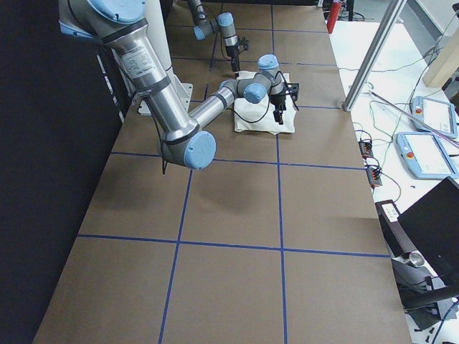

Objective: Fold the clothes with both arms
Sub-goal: 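Move the left gripper to the near side edge while the right holds still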

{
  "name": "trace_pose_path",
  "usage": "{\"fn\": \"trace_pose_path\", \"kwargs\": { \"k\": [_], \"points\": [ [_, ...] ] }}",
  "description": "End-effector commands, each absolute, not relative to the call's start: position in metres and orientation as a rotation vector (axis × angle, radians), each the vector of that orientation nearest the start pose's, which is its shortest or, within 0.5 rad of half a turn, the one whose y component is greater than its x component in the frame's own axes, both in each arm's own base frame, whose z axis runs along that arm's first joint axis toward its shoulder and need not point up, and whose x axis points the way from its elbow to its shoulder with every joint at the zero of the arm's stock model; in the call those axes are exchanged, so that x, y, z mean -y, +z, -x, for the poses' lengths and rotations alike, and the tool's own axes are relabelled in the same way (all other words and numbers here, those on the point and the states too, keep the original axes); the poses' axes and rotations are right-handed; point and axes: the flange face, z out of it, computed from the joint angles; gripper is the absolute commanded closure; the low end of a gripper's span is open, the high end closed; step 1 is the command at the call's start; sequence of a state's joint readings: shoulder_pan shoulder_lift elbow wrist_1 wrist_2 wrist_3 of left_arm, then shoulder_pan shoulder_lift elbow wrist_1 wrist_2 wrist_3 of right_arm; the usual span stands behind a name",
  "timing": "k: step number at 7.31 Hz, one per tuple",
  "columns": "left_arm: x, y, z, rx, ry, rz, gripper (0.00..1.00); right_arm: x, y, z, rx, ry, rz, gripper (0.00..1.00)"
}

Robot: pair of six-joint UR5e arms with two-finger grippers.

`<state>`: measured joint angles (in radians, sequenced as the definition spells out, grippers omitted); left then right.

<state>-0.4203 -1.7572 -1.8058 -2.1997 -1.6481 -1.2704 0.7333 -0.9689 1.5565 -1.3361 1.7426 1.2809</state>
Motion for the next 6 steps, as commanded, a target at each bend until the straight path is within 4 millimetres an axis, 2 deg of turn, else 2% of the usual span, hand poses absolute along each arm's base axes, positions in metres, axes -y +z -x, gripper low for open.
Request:
{"fn": "trace_pose_path", "kwargs": {
  "k": [1, 2, 4, 5, 6],
  "points": [
    [0.348, 0.384, -0.471, -1.004, -0.07, -0.305, 0.8, 0.559, 0.289, 0.447, 0.799, 0.352, -0.263, 0.0],
    [0.348, 0.386, -0.47, -1.001, -0.071, -0.305, 1.0, 0.557, 0.289, 0.445, 0.802, 0.353, -0.264, 0.0],
    [0.353, 0.382, -0.465, -1.0, -0.076, -0.326, 1.0, 0.552, 0.287, 0.439, 0.812, 0.352, -0.272, 0.0],
    [0.362, 0.394, -0.452, -0.972, -0.081, -0.336, 1.0, 0.548, 0.284, 0.436, 0.82, 0.354, -0.275, 0.0],
    [0.393, 0.4, -0.426, -0.924, -0.041, -0.417, 1.0, 0.548, 0.282, 0.435, 0.822, 0.354, -0.278, 0.0]
  ]
}}
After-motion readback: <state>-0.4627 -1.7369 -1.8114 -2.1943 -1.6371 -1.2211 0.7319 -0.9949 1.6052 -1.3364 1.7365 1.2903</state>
